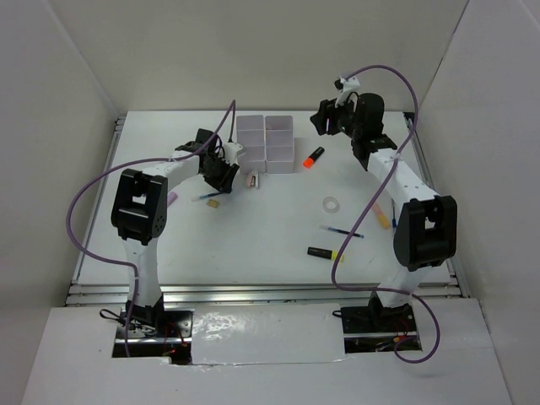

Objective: Sort the stationery into containers
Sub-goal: Grab a piece of stationery with the left arm

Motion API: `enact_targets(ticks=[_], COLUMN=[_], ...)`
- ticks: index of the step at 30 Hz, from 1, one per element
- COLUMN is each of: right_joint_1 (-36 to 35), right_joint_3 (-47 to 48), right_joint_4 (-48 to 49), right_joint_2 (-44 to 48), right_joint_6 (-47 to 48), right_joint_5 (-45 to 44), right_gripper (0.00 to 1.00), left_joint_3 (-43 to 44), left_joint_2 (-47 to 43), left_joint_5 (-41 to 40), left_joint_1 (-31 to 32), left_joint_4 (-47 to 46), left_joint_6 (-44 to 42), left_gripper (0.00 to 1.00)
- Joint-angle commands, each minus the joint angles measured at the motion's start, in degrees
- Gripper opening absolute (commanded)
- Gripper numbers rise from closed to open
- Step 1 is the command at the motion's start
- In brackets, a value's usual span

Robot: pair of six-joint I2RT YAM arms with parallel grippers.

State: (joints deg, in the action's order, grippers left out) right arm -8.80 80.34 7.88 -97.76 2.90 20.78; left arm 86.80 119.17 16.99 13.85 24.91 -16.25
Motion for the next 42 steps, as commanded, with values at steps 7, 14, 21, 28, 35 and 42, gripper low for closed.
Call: enact_targets(ticks=[7,14,21,28,35,42], right_joint_1=[0.36,0.36,0.27,-0.69,-3.33,-10.87], right_joint_3=[0.08,0.09,-0.71,-3.51,-8.52,-14.49], right_joint_4=[-0.32,-1.11,-2.25,-4.54,-5.33,-4.37], right_joint_2=[3.27,4.15,6.52,13.19,22.25,33.06], right_joint_6=[1.76,2.82,4.48,8.70,11.95,21.35], right_joint_5=[2.52,3.04,4.10,5.33,5.42,5.77], right_gripper=[0.61,0.61,0.61,0.61,0.62,0.63], left_joint_3=[1.17,-0.41,-1.02,1.79,12.40,21.14], left_joint_2=[0.88,2.20,3.70,4.14,-2.26,-13.16], left_joint_5=[1.46,0.85,-1.08,-0.91,-1.52,-3.06], left_joint_1=[-0.22,-0.31,-0.40,-1.36,-5.40,-10.07], left_joint_4=[0.40,1.11,0.85,3.92,8.40,12.90], left_joint_6=[-4.14,-5.54,-5.99,-4.23,-0.37,23.03], left_gripper=[0.50,0.48,0.37,0.15,0.00,0.00])
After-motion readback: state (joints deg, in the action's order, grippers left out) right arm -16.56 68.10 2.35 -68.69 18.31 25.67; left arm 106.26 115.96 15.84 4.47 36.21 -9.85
